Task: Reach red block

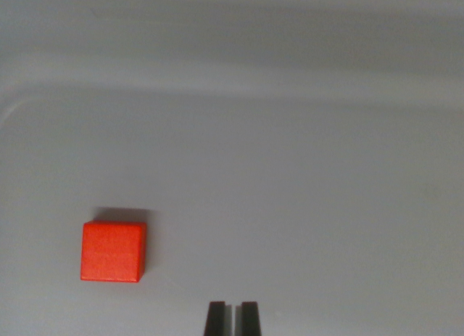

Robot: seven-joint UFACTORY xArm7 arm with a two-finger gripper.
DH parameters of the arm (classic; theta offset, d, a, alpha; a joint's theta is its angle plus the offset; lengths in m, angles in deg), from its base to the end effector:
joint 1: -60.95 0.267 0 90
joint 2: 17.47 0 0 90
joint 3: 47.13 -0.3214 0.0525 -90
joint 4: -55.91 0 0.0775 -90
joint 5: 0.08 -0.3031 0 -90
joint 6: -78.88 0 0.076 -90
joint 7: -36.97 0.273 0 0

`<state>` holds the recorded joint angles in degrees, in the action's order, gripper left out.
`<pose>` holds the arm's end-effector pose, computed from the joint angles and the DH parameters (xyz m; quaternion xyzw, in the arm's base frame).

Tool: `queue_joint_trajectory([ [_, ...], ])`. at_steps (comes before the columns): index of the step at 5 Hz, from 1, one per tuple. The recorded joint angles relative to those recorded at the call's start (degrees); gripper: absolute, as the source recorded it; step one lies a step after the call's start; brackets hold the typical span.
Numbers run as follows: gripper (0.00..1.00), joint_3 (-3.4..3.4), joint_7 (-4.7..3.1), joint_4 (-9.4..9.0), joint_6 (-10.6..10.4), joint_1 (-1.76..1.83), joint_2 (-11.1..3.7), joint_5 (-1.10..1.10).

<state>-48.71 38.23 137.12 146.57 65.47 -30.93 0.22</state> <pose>0.5093 0.0530 0.2514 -0.9991 -0.0428 -0.0005 0.0008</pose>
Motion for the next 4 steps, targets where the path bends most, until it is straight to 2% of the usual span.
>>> queue_joint_trajectory([
  [1,0.00,0.00,0.00,0.00,0.00,0.00,0.00,0.00],
  [2,0.00,-0.46,0.09,-1.27,-2.72,0.58,-1.75,0.00],
  [3,0.00,-0.46,0.09,-1.27,-2.72,0.58,-1.75,0.00],
  [4,0.00,-0.93,0.19,-2.55,-5.43,1.17,-3.49,0.00],
])
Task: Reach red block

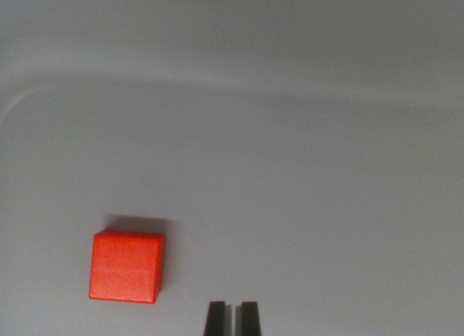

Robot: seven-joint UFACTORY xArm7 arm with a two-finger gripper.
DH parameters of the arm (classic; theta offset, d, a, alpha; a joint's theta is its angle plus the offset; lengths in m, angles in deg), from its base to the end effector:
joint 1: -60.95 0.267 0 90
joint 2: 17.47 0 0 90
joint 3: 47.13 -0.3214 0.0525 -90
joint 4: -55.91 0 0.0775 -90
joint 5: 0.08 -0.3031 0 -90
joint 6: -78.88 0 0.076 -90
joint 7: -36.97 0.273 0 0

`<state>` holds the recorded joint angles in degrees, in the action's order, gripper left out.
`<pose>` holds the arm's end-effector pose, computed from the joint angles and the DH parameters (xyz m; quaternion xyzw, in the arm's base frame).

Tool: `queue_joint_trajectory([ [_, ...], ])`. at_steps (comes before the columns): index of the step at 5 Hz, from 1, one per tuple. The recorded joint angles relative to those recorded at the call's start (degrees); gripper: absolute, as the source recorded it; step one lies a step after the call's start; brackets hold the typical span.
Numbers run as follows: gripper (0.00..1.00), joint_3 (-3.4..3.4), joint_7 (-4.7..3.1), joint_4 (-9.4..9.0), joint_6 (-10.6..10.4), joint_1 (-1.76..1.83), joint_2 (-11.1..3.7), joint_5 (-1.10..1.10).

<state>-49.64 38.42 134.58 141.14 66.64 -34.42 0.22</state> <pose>0.5159 0.0730 0.2102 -0.9982 -0.0592 0.0049 0.0037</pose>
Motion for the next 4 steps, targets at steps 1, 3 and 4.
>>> queue_joint_trajectory([
  [1,0.00,0.00,0.00,0.00,0.00,0.00,0.00,0.00],
  [3,0.00,-0.43,0.09,-1.17,-2.50,0.54,-1.61,0.00],
  [4,0.00,-0.87,0.18,-2.39,-5.09,1.09,-3.27,0.00],
])
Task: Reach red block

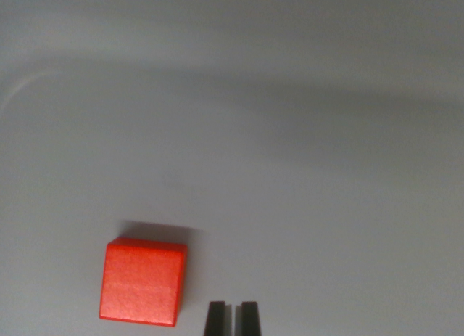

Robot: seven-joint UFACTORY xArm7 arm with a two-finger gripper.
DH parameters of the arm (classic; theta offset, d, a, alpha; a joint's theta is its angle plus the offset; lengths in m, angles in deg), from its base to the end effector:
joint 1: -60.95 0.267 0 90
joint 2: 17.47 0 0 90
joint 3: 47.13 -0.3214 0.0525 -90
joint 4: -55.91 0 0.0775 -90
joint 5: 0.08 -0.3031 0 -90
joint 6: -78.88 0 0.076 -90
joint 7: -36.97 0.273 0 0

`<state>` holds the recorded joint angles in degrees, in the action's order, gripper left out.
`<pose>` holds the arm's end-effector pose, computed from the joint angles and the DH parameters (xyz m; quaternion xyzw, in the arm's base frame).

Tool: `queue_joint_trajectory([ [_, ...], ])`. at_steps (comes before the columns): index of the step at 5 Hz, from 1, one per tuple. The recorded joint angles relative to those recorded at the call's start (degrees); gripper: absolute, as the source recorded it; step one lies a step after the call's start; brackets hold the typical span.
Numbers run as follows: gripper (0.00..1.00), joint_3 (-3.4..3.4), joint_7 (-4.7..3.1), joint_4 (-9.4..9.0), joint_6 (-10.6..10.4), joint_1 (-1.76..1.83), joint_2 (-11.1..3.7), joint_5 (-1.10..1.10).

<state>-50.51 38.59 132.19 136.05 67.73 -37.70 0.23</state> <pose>0.5177 0.0918 0.1713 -0.9972 -0.0742 0.0102 0.0069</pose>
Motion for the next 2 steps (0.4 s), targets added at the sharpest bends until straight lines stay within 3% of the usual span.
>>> queue_joint_trajectory([
  [1,0.00,0.00,0.00,0.00,0.00,0.00,0.00,0.00],
  [2,0.00,-0.41,0.08,-1.12,-2.39,0.51,-1.54,0.00],
])
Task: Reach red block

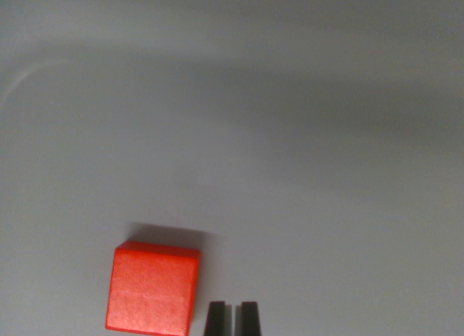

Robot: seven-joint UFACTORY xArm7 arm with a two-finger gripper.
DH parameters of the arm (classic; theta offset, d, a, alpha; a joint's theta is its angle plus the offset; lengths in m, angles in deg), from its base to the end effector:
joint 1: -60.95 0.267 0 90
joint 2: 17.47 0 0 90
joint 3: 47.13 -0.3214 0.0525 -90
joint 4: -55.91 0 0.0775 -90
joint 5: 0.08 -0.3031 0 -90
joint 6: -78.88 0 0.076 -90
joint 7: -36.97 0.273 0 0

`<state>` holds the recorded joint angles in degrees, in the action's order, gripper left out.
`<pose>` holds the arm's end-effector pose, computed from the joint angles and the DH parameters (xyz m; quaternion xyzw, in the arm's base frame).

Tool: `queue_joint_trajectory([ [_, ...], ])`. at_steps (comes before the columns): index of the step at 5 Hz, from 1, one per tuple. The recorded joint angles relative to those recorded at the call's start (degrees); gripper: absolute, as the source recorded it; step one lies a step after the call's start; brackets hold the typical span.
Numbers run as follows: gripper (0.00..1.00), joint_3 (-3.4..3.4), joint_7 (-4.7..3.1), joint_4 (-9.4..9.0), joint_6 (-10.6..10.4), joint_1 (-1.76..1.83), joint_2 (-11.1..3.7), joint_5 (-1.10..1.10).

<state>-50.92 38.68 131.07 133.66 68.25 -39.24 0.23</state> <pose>0.5172 0.1007 0.1531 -0.9966 -0.0811 0.0128 0.0087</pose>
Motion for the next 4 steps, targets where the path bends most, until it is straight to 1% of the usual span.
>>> queue_joint_trajectory([
  [1,0.00,0.00,0.00,0.00,0.00,0.00,0.00,0.00],
  [2,0.00,-0.36,0.07,-0.98,-2.09,0.45,-1.34,0.00],
  [3,0.00,-0.36,0.07,-0.98,-2.09,0.45,-1.34,0.00],
  [4,0.00,-0.70,0.14,-1.92,-4.09,0.88,-2.63,0.00],
])
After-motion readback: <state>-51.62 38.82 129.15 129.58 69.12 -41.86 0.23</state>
